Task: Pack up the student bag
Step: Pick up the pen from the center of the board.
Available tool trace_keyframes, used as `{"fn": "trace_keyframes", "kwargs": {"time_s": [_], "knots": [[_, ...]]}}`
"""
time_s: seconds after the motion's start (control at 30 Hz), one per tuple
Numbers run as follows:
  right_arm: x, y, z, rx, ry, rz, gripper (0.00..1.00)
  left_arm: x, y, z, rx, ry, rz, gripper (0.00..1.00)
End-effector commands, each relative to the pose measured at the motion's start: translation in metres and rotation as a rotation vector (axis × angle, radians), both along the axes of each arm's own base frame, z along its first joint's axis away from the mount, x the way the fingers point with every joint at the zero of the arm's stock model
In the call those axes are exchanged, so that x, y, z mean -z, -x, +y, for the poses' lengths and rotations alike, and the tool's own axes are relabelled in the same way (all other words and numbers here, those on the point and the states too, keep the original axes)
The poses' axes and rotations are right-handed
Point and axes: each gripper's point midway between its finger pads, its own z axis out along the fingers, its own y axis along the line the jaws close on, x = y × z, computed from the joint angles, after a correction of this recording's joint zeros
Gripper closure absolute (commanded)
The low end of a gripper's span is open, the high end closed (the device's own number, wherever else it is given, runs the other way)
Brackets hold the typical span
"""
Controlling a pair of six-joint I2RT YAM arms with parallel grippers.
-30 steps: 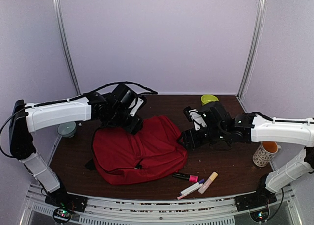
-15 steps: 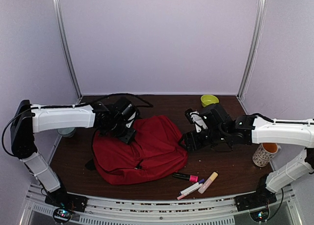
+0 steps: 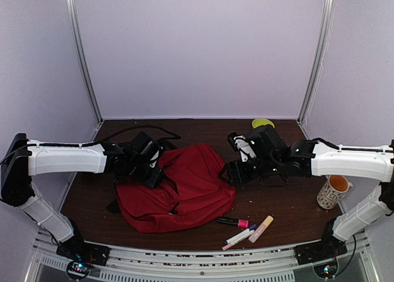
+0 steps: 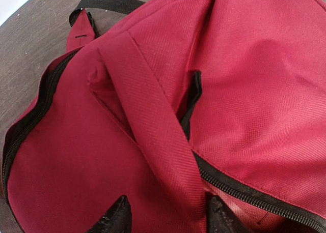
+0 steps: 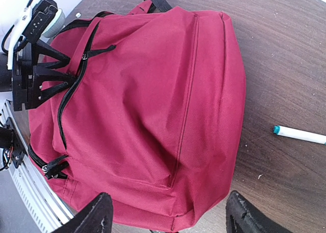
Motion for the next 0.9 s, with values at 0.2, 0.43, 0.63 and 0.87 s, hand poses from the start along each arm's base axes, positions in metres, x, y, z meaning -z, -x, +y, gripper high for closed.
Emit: {"fn": "trace_keyframes", "kwargs": {"time_s": [0.2, 0.43, 0.63, 0.87], "knots": [[-0.002, -0.004, 0.006, 0.006, -0.001, 0.003, 0.24, 0.017, -0.001, -0.025, 0.056, 0.092, 0.004, 0.48], [0.001, -0.007, 0.006, 0.011, 0.018, 0.0, 0.24, 0.019, -0.009, -0.056, 0.129, 0.202, -0.031, 0.48], [0.001, -0.008, 0.006, 0.011, 0.021, -0.003, 0.24, 0.018, -0.016, -0.076, 0.176, 0.25, -0.047, 0.47], [0.003, -0.007, 0.005, 0.014, 0.02, -0.005, 0.24, 0.0, -0.021, -0.1, 0.228, 0.362, -0.077, 0.4]]}}
